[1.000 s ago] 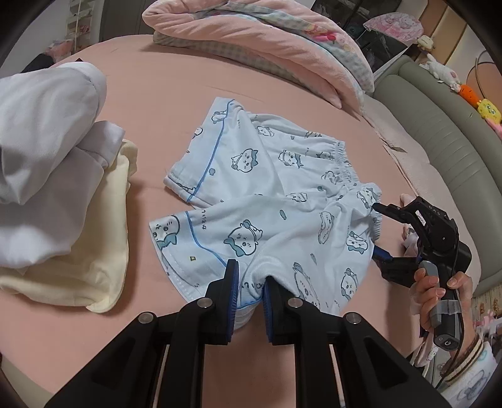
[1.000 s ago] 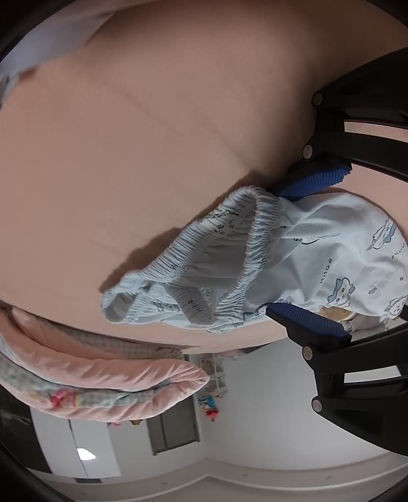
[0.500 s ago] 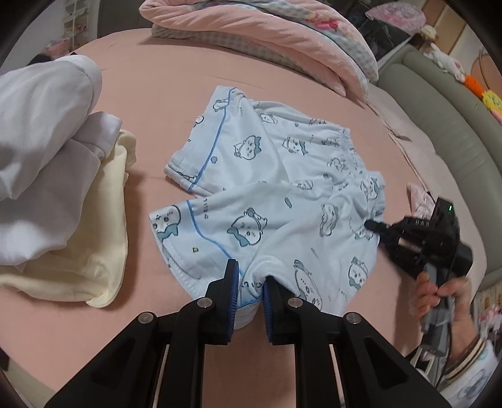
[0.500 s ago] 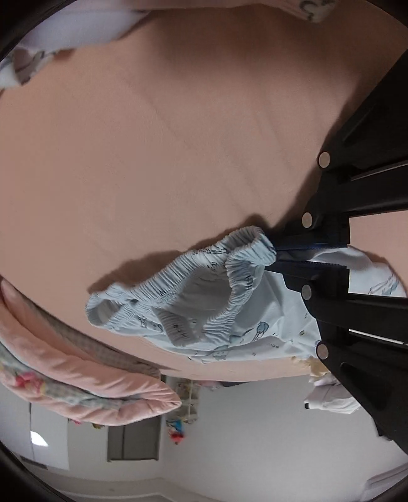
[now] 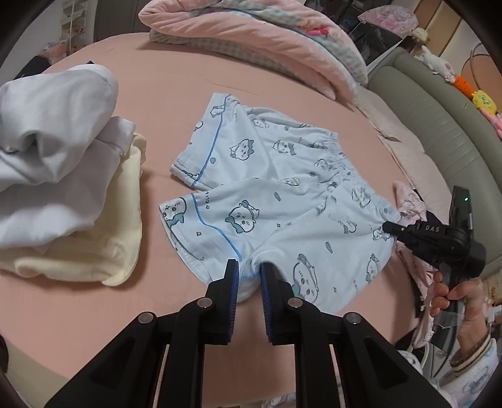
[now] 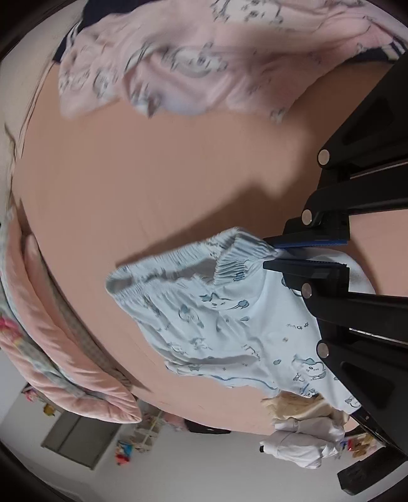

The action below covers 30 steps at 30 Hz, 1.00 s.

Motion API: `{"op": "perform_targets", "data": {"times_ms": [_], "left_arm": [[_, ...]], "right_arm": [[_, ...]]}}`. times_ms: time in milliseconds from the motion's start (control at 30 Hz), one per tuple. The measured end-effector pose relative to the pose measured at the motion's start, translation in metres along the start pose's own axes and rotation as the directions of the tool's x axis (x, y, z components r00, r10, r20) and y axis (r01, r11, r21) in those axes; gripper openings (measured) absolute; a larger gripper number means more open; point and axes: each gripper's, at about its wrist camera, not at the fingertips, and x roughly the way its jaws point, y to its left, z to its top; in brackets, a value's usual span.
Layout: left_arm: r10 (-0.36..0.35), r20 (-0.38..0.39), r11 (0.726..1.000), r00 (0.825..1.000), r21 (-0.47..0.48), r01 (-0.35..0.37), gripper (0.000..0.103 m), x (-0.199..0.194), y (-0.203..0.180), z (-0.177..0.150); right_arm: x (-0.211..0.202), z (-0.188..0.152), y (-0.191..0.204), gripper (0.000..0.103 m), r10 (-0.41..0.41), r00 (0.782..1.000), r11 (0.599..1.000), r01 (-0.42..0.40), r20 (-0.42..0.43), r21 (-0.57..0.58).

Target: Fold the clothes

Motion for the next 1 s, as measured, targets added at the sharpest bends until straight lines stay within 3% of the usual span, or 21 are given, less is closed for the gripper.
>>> {"op": "perform_targets", "data": {"times_ms": [133,300,433,533,567,600,667,700,800,1000], "left_arm": [[0.038,0.0,0.999,0.999,0.017,-0.038,0.012,-0.004,0.004,-0.005],[-0.006,-0.021,0.999,1.0,-0.05,0.005,0.012,-0.004,0.019,-0.015],[-0.037,-0.041,0.999,0.998,-0.024,0.036,0.014,-0.001,0.014,-0.025],[-0.071,-0.057,0.997,0.996,-0.005,0.071,0.036,0.005,0.005,-0.033],[-0.085,-0.062,0.996,0.994,-0.003,0.085,0.048,0.007,0.002,-0.036],[-0.108,-0.067,0.994,0.992,-0.015,0.107,0.056,0.01,0.0,-0.04],[-0.154,-0.077,0.987,0.985,-0.057,0.149,0.061,0.017,-0.001,-0.046],[-0.18,-0.081,0.981,0.98,-0.084,0.173,0.061,0.021,-0.001,-0.049],[-0.223,-0.083,0.97,0.971,-0.12,0.213,0.061,0.031,-0.003,-0.057],[-0.248,-0.077,0.964,0.966,-0.113,0.239,0.061,0.041,-0.012,-0.065]], "right_arm": [[-0.004,-0.008,-0.02,0.003,-0.029,1.0,0.999,0.029,-0.011,0.031],[-0.009,-0.017,-0.039,0.003,-0.033,0.999,0.998,0.035,-0.026,0.052],[-0.01,-0.017,-0.042,0.003,0.006,0.999,0.999,-0.003,-0.044,0.052],[-0.016,-0.022,-0.042,0.007,0.056,0.996,0.998,-0.054,-0.067,0.034],[-0.018,-0.023,-0.041,0.007,0.076,0.994,0.997,-0.074,-0.079,0.031],[-0.02,-0.025,-0.04,0.009,0.095,0.991,0.995,-0.093,-0.09,0.028],[-0.021,-0.03,-0.041,0.037,0.136,0.985,0.99,-0.132,-0.108,0.045],[-0.02,-0.033,-0.041,0.059,0.163,0.979,0.986,-0.157,-0.12,0.058],[-0.015,-0.045,-0.039,0.063,0.269,0.951,0.962,-0.256,-0.154,0.101],[0.009,-0.06,-0.029,0.063,0.374,0.9,0.927,-0.354,-0.226,0.125]]}}
